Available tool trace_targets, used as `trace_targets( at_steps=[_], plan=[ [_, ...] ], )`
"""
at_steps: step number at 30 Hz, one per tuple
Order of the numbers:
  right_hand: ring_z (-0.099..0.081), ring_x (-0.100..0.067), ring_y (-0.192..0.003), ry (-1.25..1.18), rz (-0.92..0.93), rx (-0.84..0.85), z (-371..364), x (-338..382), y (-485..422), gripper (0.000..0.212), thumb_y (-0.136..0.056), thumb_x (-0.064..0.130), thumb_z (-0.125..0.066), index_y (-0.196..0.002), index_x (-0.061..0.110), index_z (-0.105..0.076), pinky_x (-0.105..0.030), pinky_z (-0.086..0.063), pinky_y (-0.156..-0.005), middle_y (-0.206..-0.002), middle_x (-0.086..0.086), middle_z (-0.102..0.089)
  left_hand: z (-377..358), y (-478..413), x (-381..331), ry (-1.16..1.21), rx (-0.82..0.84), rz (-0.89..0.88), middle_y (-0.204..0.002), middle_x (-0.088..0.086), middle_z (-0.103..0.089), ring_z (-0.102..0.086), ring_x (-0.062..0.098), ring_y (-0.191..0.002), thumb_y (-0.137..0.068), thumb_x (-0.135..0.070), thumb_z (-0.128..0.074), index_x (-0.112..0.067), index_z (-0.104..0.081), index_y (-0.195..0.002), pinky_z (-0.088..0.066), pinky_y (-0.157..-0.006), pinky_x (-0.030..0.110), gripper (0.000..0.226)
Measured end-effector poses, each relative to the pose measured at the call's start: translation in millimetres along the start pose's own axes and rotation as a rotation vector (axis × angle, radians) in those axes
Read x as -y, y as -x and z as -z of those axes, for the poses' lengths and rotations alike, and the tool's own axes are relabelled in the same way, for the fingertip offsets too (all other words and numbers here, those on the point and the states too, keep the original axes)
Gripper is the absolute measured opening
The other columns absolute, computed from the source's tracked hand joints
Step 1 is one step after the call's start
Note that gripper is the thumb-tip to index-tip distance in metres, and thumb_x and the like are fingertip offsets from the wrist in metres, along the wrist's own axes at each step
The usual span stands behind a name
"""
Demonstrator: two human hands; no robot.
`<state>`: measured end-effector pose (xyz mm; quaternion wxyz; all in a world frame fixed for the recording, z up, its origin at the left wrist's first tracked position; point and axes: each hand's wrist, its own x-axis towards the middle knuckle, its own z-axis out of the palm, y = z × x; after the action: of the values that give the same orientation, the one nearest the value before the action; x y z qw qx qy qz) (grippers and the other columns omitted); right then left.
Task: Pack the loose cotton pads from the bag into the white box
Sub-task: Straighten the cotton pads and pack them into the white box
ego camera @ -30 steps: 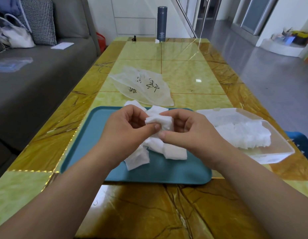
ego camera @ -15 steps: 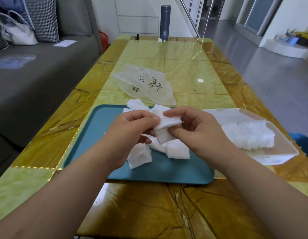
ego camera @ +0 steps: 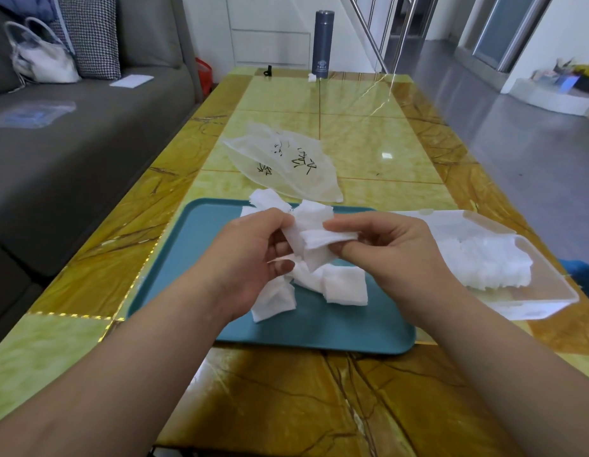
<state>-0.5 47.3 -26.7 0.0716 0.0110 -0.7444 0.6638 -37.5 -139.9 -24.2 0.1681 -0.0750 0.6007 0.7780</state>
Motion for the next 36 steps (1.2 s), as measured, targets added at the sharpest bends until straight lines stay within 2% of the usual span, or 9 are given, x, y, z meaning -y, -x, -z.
trace_targets(
  at_steps=[2,5,8,12,15,19,25,31,36],
  plan=[
    [-0.076,-0.019,-0.098,-0.009,-0.041,-0.045,3.4,-4.2,-2.5,0.033,-0.085,-0.010,-0.072,-0.098,0.019,-0.083,-0.035,-0.061,-0.094,-0.099,0.000,-0.082,5.1,-3.4,-0.8,-0.103,-0.140,-0.121,-0.078,0.002,-0.067,-0.059,0.015,-0.065,-0.101,-0.018,-0.060,-0.015,-0.068,-0.092,-0.053,-0.062,0.031,0.012],
    [-0.075,-0.020,-0.094,0.017,-0.099,-0.105,8.4,-11.1,-5.3,0.027,-0.088,-0.001,-0.074,-0.098,0.022,-0.081,-0.036,-0.060,-0.089,-0.095,-0.002,-0.081,13.9,-4.4,-3.9,-0.330,-0.261,-0.306,-0.079,-0.001,-0.065,-0.059,0.017,-0.066,-0.102,-0.026,-0.061,-0.020,-0.069,-0.090,-0.058,-0.069,0.036,0.016],
    [-0.073,-0.010,-0.088,0.002,-0.137,-0.122,10.2,-14.2,-6.3,0.023,-0.089,0.001,-0.074,-0.098,0.022,-0.080,-0.030,-0.058,-0.083,-0.093,0.004,-0.080,10.9,5.9,-9.0,-0.320,-0.101,-0.355,-0.085,0.002,-0.068,-0.056,0.023,-0.068,-0.103,-0.025,-0.062,-0.019,-0.070,-0.094,-0.052,-0.068,0.039,0.013],
    [-0.072,-0.018,-0.088,-0.076,-0.165,-0.079,8.3,-10.7,-6.7,0.027,-0.082,-0.004,-0.079,-0.101,0.015,-0.080,-0.033,-0.060,-0.079,-0.097,-0.003,-0.079,-6.5,17.7,-4.3,-0.380,0.084,-0.374,-0.077,0.000,-0.067,-0.053,0.017,-0.060,-0.102,-0.018,-0.063,-0.020,-0.070,-0.093,-0.047,-0.058,0.032,0.011],
    [-0.073,-0.025,-0.086,-0.148,-0.197,-0.037,4.8,-7.9,-5.2,0.031,-0.081,-0.008,-0.078,-0.105,0.011,-0.079,-0.036,-0.063,-0.076,-0.101,-0.015,-0.078,-10.7,15.4,2.9,-0.450,0.059,-0.389,-0.076,-0.004,-0.070,-0.056,0.008,-0.059,-0.101,-0.016,-0.063,-0.024,-0.068,-0.104,-0.048,-0.061,0.029,0.009],
    [-0.074,-0.042,-0.103,-0.229,-0.247,0.017,3.1,-6.4,-3.6,0.025,-0.089,-0.008,-0.069,-0.107,0.007,-0.078,-0.052,-0.062,-0.091,-0.106,-0.023,-0.077,-7.0,10.6,4.0,-0.477,0.021,-0.412,-0.086,0.007,-0.074,-0.063,0.019,-0.072,-0.097,-0.013,-0.067,-0.031,-0.063,-0.111,-0.050,-0.069,0.038,0.023],
    [-0.077,-0.029,-0.088,-0.290,-0.304,0.029,2.6,-2.6,-3.3,0.020,-0.092,-0.004,-0.069,-0.109,0.003,-0.075,-0.041,-0.065,-0.082,-0.091,-0.016,-0.079,-6.7,9.8,5.1,-0.508,0.019,-0.419,-0.090,0.010,-0.074,-0.067,0.040,-0.089,-0.093,-0.013,-0.073,-0.030,-0.063,-0.110,-0.056,-0.078,0.052,0.026],
    [-0.076,-0.025,-0.086,-0.334,-0.310,0.052,3.1,-3.2,-2.7,0.022,-0.093,0.001,-0.070,-0.115,0.002,-0.074,-0.034,-0.064,-0.076,-0.094,-0.016,-0.078,-7.3,8.8,8.2,-0.518,0.005,-0.424,-0.090,0.008,-0.074,-0.069,0.036,-0.086,-0.090,-0.017,-0.078,-0.030,-0.065,-0.112,-0.058,-0.079,0.049,0.029],
    [-0.076,-0.028,-0.097,-0.360,-0.308,0.107,1.9,-3.6,-1.8,0.026,-0.097,0.001,-0.065,-0.122,0.001,-0.071,-0.038,-0.062,-0.085,-0.112,-0.023,-0.076,-8.0,7.2,10.2,-0.524,-0.030,-0.429,-0.089,0.009,-0.074,-0.064,0.016,-0.070,-0.088,-0.020,-0.081,-0.029,-0.065,-0.108,-0.055,-0.069,0.035,0.028]
  ],
)
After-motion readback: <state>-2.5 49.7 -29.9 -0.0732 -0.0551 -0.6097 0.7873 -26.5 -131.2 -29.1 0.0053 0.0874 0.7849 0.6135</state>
